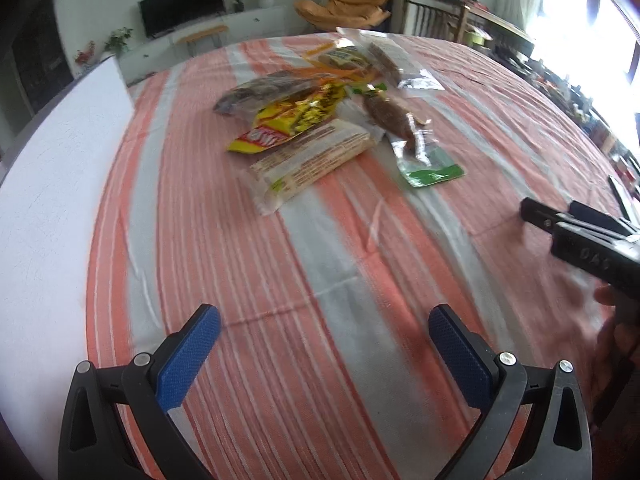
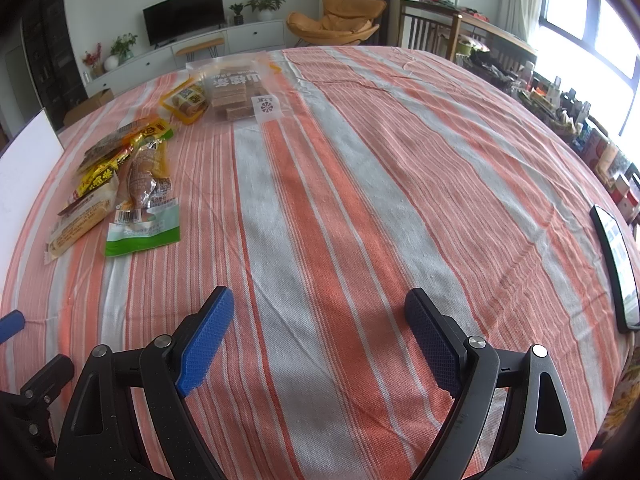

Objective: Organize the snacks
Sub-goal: 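Move the left tool into the pile and grasp the cream rice-bar packet, then lift the cream bar packet, set it on the cloth apart, open the left tool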

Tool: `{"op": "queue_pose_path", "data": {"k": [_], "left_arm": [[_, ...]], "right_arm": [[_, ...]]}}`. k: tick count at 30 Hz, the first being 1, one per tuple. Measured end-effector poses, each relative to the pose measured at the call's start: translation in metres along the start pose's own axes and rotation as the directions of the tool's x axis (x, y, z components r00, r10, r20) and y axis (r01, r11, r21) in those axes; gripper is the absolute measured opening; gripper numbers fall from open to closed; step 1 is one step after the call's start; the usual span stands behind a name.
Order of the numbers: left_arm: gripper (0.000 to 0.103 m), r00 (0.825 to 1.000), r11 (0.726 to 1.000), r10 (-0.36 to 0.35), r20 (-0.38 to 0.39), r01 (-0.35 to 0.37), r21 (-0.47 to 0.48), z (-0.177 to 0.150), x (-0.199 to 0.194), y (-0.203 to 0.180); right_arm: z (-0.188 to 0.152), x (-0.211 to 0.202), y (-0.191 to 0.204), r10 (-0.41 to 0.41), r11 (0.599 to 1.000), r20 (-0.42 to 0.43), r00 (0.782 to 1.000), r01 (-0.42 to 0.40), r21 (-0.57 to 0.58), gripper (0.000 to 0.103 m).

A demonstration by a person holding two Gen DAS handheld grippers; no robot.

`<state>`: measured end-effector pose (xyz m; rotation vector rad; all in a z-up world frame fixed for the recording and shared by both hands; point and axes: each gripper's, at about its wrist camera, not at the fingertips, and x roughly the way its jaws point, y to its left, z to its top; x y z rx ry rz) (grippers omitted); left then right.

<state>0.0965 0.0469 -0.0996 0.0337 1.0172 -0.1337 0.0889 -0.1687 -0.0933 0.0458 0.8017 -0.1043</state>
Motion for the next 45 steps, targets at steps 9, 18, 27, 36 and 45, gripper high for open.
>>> {"op": "queue_pose_path", "data": {"k": [9, 18, 27, 36, 45], "left_arm": [[0.096, 1.000, 0.998, 0.017, -0.006, -0.017, 0.065, 0.075, 0.022, 0.005], [0.065, 0.989, 0.982, -0.121, -0.090, 0.132, 0.138, 0.060, 0.011, -0.009], [0.075, 0.999, 0.994, -0.020, -0.030, 0.023, 0.102, 0.079, 0.026, -0.016], [0.030, 0.999, 1.000, -0.027, -0.027, 0.028, 0.013, 0.071, 0.031, -0.016], [0.031, 0.995, 0.994, -0.070, -0.067, 0.064, -0.088, -0.014, -0.027, -0.004]], "right_arm": [[0.000, 0.000, 0.000, 0.001, 1.000, 0.000, 1.000, -0.001, 0.000, 0.089], [0.000, -0.001, 0.000, 0.002, 1.000, 0.000, 1.000, -0.002, 0.000, 0.089], [0.000, 0.000, 0.000, 0.007, 1.000, -0.001, 1.000, -0.007, 0.001, 0.091], [0.000, -0.001, -0.001, 0.007, 1.000, -0.001, 1.000, -0.007, 0.000, 0.091], [0.000, -0.001, -0.001, 0.008, 1.000, -0.001, 1.000, -0.008, 0.001, 0.091]]}}
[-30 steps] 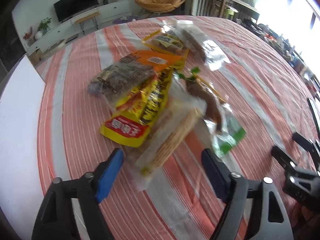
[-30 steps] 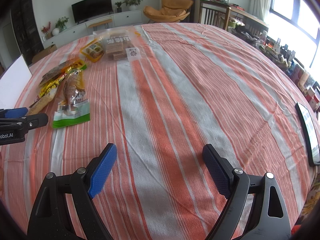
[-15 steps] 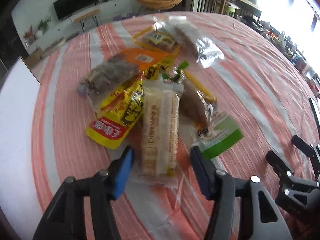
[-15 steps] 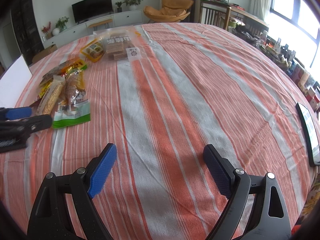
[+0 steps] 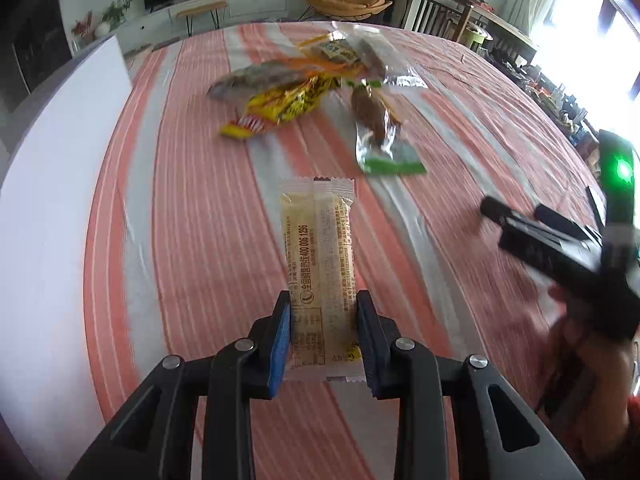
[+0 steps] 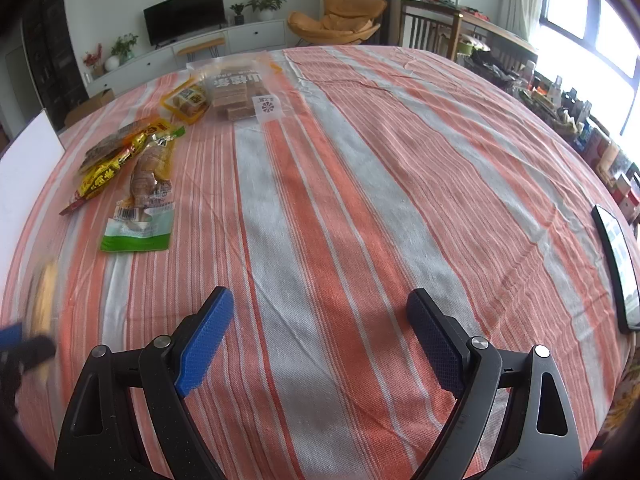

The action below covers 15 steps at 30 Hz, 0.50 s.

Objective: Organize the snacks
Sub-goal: 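Lift the cream bar packet, set it on the cloth apart, open the left tool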

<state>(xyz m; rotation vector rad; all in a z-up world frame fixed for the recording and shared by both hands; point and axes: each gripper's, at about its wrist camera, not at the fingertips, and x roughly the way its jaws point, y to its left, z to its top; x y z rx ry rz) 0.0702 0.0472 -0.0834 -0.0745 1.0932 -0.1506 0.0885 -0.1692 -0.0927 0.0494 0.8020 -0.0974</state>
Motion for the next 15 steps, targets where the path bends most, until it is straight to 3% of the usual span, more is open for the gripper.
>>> {"op": "queue_pose_path", "data": {"k": [2, 6, 11, 15], "left_arm": [[0.037, 1.000, 1.000, -0.007, 0.008, 0.007, -0.004, -0.006, 0.000, 0.003], [0.083, 0.999, 1.000, -0.003, 0.042, 0.002, 0.007, -0.003, 0.008, 0.003], [0.084, 0.992, 0.997, 0.078, 0.103, -0.078, -0.008, 0.005, 0.020, 0.008], [0.088, 0.986, 0.996, 0.090, 0.140, -0.091, 0.001, 0.003, 0.020, 0.012]], "right_arm": [[0.000, 0.000, 0.000, 0.000, 1.000, 0.000, 1.000, 0.000, 0.000, 0.091], [0.000, 0.000, 0.000, 0.001, 1.000, 0.000, 1.000, -0.001, 0.000, 0.091], [0.000, 0.000, 0.000, 0.001, 1.000, 0.000, 1.000, -0.001, 0.001, 0.091], [0.000, -0.001, 0.000, 0.002, 1.000, 0.000, 1.000, -0.002, 0.000, 0.091]]}}
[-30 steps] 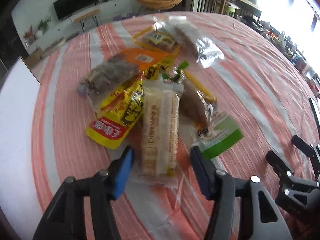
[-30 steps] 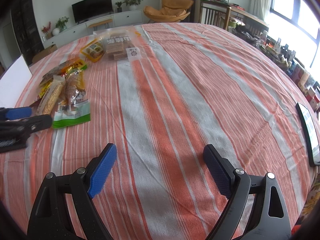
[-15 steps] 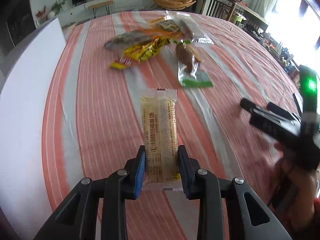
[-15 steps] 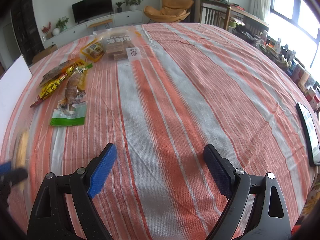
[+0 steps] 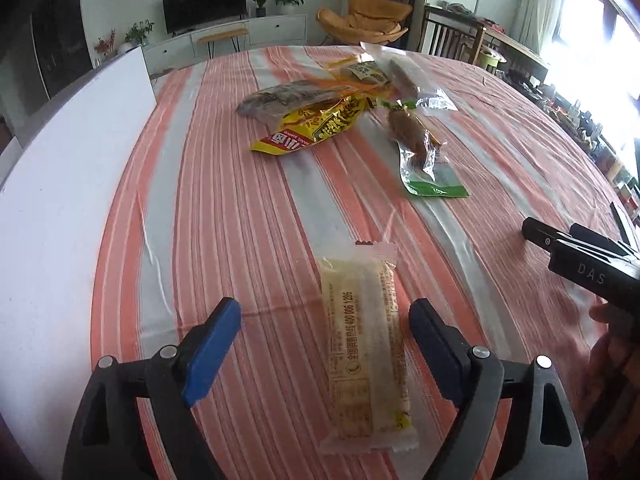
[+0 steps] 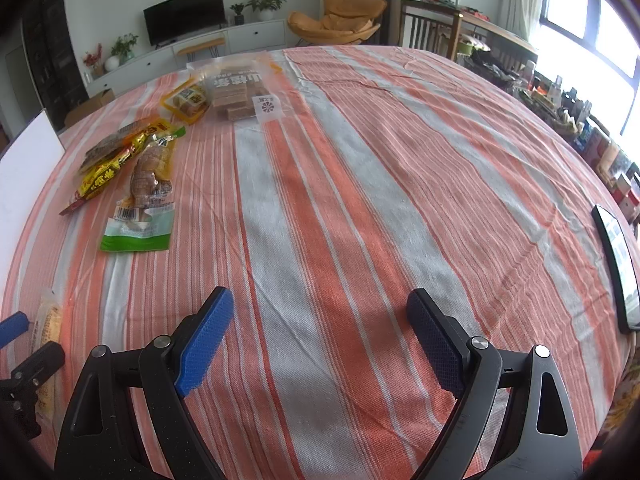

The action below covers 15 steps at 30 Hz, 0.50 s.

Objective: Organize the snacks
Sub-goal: 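Lift the cream bar packet, set it on the cloth apart, open the left tool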

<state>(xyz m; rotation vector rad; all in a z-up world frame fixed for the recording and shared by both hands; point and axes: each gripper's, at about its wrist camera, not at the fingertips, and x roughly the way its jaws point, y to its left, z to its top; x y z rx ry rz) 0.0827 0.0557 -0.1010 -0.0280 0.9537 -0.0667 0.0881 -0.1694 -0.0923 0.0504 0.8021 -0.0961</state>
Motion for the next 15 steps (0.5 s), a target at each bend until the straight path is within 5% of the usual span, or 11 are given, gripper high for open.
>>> {"op": "queue_pose_path", "data": {"k": [6, 15], "left_arm": [[0.103, 1.000, 0.999, 0.026, 0.012, -0.026, 0.022, -0.0031, 0.0060, -0.0015], [0.103, 1.000, 0.999, 0.029, 0.012, -0.029, 0.025, -0.0032, 0.0066, -0.0025]], "right_arm": [[0.0000, -0.0001, -0.0001, 0.001, 1.000, 0.000, 1.000, -0.001, 0.000, 0.091], [0.0000, 0.0000, -0.0001, 0.001, 1.000, 0.000, 1.000, -0.001, 0.001, 0.091]]}}
